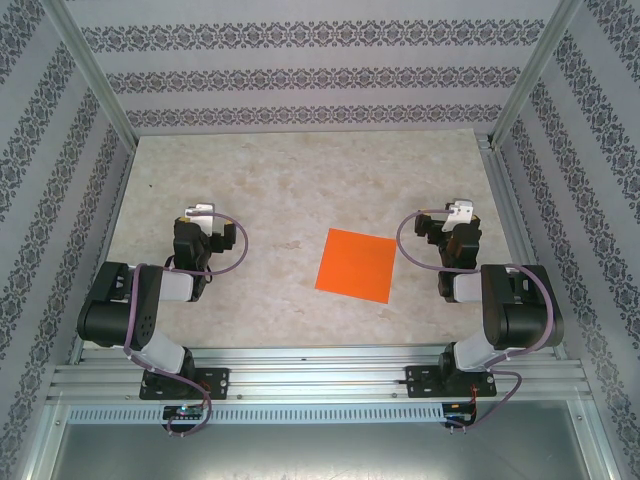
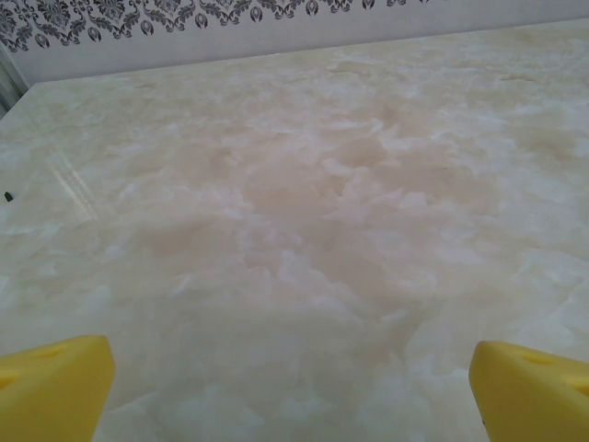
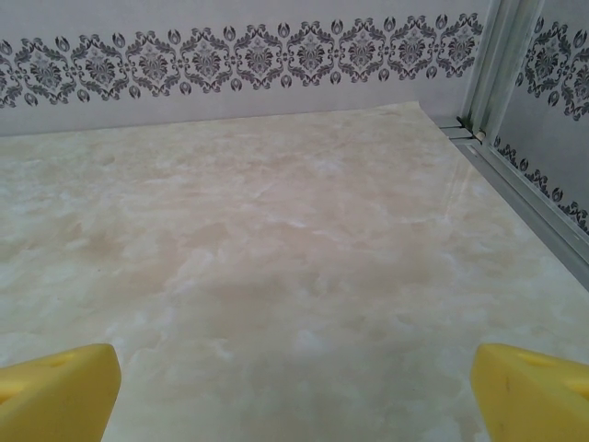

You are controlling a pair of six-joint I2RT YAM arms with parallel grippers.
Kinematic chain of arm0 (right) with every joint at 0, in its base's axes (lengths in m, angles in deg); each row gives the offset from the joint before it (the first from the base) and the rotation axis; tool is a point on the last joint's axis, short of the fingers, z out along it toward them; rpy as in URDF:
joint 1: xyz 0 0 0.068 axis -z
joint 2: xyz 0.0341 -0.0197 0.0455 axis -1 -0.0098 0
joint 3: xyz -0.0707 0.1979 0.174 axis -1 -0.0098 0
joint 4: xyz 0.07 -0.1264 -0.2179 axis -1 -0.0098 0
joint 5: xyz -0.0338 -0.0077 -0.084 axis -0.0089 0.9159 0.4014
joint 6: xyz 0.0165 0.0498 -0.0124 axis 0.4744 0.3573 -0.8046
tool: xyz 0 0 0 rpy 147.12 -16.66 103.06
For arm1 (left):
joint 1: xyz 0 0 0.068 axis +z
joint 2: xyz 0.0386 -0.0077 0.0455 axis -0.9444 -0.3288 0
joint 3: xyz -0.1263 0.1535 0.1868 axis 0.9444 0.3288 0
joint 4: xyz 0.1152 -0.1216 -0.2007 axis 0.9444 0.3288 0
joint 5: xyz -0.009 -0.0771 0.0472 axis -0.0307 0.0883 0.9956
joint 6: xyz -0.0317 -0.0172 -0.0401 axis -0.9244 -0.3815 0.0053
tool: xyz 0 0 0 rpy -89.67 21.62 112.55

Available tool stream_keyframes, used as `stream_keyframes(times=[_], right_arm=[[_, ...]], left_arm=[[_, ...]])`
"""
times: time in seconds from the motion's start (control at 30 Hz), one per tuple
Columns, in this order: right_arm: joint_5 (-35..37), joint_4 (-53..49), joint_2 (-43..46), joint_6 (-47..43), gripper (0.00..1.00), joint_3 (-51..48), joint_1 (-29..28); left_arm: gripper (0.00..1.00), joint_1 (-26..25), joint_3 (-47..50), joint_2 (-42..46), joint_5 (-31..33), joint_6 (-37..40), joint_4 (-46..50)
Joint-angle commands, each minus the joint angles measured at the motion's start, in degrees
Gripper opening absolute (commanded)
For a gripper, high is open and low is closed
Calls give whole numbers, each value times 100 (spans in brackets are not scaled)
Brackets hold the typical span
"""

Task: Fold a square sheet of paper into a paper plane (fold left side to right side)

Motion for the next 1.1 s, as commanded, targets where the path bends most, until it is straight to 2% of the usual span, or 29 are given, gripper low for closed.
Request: stream_keyframes(times=[0.0, 0.1, 0.17, 0.23, 0.33, 0.43, 0.53, 0.63, 0.73, 0.8, 0.93, 1.07], right_arm=[[-103, 268, 22, 111, 98, 36, 24], [111, 241, 250, 184, 98, 7, 25], [204, -199, 717, 183, 98, 7, 1], [223, -1651, 1449, 389, 98, 297, -11], [23, -3640, 2128, 862, 98, 920, -78], [-615, -5231, 2253, 1316, 98, 1473, -229], [-962, -6420, 2110, 1733, 97, 1835, -463], [-1445, -6737, 1832, 2101, 91, 1879, -627], [-1600, -6822, 1399, 2246, 87, 1956, -683], [-1610, -6983, 1068, 2245, 83, 2114, -683], [-1611, -7019, 489, 2287, 80, 2326, -771], [-1562, -7002, 85, 2310, 78, 2532, -861]], left_arm=[[100, 62, -279, 346, -18, -85, 555], [100, 55, -505, 966, -18, -77, 1412], [100, 54, -711, 1474, -142, -283, 2221], [100, 41, -1053, 1920, -629, -715, 3151], [98, -173, -1523, 2139, -1480, -1462, 4251], [94, -605, -1797, 1918, -2576, -2152, 4805], [92, -1324, -1905, 1514, -3107, -2587, 4793], [92, -2190, -2165, 862, -3367, -2859, 4541], [87, -2755, -2701, -115, -3882, -3225, 4231], [83, -3073, -3115, -737, -3937, -3263, 4247], [80, -3488, -3678, -1644, -3990, -3421, 4103], [79, -3643, -3854, -2091, -3982, -3572, 4000]])
